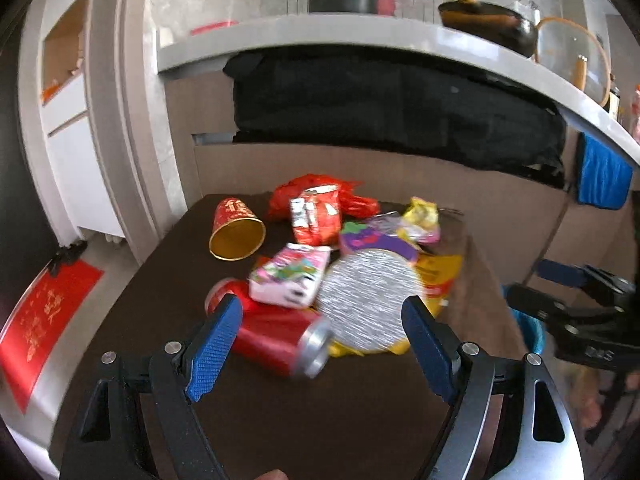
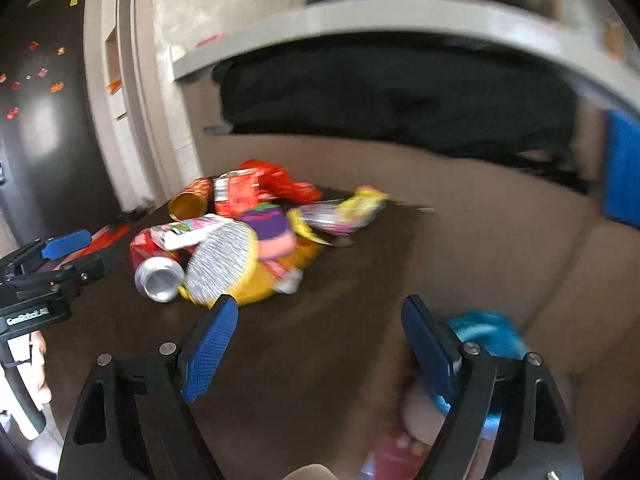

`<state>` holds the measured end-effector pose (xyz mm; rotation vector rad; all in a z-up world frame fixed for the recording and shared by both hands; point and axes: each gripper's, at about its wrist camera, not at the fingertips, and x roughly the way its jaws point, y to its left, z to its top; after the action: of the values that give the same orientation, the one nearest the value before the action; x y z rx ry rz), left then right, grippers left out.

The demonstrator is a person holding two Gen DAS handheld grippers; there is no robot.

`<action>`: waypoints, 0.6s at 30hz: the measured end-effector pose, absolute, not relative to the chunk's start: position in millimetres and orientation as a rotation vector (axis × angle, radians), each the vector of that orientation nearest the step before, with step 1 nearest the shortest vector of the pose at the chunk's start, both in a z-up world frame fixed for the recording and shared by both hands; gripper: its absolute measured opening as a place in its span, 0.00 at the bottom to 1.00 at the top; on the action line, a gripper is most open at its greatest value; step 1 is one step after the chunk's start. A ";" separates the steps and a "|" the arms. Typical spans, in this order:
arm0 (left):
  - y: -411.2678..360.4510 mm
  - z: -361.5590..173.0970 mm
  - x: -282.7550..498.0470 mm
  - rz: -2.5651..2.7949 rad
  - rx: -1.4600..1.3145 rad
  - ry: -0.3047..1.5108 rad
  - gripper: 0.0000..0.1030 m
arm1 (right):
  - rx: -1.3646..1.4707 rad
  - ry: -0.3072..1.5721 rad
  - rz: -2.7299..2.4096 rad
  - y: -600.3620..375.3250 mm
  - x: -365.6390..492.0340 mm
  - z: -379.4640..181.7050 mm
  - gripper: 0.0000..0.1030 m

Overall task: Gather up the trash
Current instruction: 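Grasp the silver glitter disc with the right tool while the left tool grasps the red paper cup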

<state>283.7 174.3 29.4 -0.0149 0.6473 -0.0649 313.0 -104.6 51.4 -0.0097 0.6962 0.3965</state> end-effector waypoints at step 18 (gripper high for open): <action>277.0 -2.5 434.6 -0.018 -0.283 0.882 0.79 | 0.005 0.824 0.570 -19.4 416.3 17.8 0.13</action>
<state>434.6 277.0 -2.5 -0.2830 0.8818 -0.0178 416.3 -19.4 17.8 0.0053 0.8243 0.5701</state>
